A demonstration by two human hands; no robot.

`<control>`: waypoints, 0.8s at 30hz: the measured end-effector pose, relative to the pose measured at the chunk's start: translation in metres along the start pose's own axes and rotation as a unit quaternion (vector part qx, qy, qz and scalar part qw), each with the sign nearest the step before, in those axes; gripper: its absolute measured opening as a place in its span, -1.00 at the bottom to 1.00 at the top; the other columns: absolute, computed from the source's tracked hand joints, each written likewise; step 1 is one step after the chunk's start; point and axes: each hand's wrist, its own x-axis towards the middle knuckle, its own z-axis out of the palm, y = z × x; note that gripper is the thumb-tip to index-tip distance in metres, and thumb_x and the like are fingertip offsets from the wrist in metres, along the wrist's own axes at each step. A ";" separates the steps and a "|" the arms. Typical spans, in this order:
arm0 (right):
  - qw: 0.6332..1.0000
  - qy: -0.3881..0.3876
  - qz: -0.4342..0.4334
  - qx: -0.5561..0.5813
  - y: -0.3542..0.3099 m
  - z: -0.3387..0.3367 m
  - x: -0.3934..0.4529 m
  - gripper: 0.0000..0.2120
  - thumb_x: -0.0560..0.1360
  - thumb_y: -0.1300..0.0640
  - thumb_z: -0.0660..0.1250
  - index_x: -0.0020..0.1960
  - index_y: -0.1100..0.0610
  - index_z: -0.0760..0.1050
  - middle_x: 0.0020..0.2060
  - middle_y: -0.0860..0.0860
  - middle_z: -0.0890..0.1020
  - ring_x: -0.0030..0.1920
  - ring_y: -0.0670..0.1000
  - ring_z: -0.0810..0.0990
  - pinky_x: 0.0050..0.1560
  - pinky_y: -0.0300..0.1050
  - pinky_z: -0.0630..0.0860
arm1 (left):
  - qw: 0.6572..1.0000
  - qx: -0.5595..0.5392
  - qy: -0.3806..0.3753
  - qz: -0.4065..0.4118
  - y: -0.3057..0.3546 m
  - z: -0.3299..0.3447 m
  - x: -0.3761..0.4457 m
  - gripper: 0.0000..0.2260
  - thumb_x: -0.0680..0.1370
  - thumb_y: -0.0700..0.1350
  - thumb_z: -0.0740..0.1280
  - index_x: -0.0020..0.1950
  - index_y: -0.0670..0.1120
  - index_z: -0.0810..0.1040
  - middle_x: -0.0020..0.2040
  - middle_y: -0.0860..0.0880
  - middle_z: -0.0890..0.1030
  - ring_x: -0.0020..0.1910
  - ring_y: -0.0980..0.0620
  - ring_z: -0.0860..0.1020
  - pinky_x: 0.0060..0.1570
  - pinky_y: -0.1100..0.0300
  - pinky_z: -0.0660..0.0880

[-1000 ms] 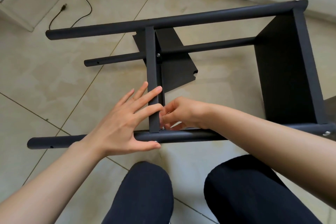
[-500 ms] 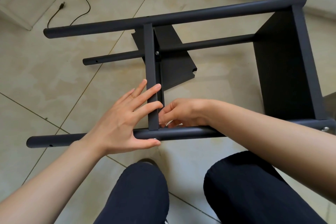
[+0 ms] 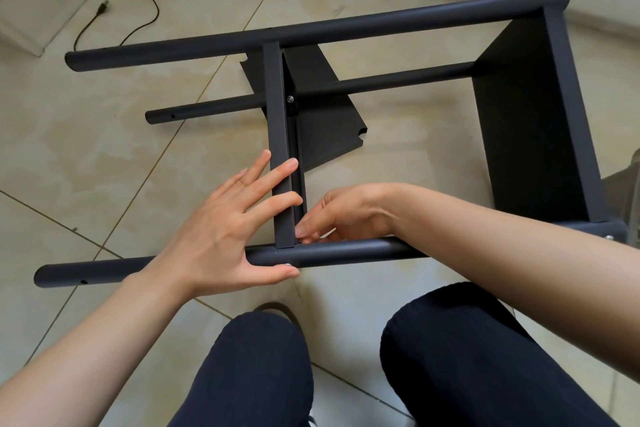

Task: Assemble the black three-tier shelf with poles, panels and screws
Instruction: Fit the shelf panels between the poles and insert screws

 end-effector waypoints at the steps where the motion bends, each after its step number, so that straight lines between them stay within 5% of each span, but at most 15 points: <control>1: 1.000 0.000 0.002 -0.001 0.000 0.000 0.000 -0.82 0.56 0.14 0.36 -0.21 0.15 0.56 -0.29 0.02 0.54 -0.22 -0.04 0.56 0.01 -0.11 0.50 | 1.000 -0.001 0.000 -0.001 0.000 0.000 0.000 -0.33 0.44 0.39 0.33 0.41 0.02 0.43 0.65 0.05 0.10 0.63 -0.07 0.00 0.47 -0.11 0.19; 7: 1.000 0.008 -0.021 0.004 0.001 0.001 0.001 -0.86 0.57 0.17 0.34 -0.15 0.18 0.55 -0.24 0.06 0.54 -0.21 -0.03 0.56 0.02 -0.10 0.52 | 1.000 -0.005 -0.003 -0.004 0.002 -0.001 0.000 -0.33 0.43 0.38 0.35 0.41 0.01 0.44 0.65 0.05 0.10 0.63 -0.08 0.01 0.47 -0.13 0.20; 15: 0.999 0.007 0.012 -0.030 -0.003 0.008 0.003 -0.70 0.59 0.17 0.28 -0.33 0.12 0.50 -0.29 0.04 0.49 -0.14 -0.01 0.48 0.04 -0.06 0.43 | 1.000 -0.003 -0.004 -0.004 0.001 -0.001 0.000 -0.32 0.43 0.38 0.35 0.41 0.00 0.44 0.65 0.05 0.10 0.63 -0.08 0.01 0.46 -0.12 0.21; 20: 1.000 -0.009 0.001 -0.019 -0.004 0.006 0.000 -0.65 0.58 0.21 0.27 -0.38 0.11 0.53 -0.25 0.06 0.52 -0.14 -0.02 0.55 0.21 -0.02 0.45 | 1.000 -0.009 -0.001 -0.001 0.001 -0.001 0.000 -0.33 0.43 0.37 0.36 0.41 0.02 0.42 0.64 0.05 0.11 0.63 -0.08 0.01 0.45 -0.12 0.23; 24: 1.000 -0.001 0.016 -0.002 -0.002 0.003 -0.002 -0.83 0.57 0.14 0.33 -0.18 0.14 0.58 -0.24 0.04 0.55 -0.10 0.03 0.54 0.29 0.05 0.42 | 1.000 -0.010 -0.003 -0.004 0.002 -0.001 0.000 -0.33 0.43 0.37 0.35 0.41 0.01 0.44 0.64 0.04 0.11 0.63 -0.08 0.01 0.44 -0.10 0.24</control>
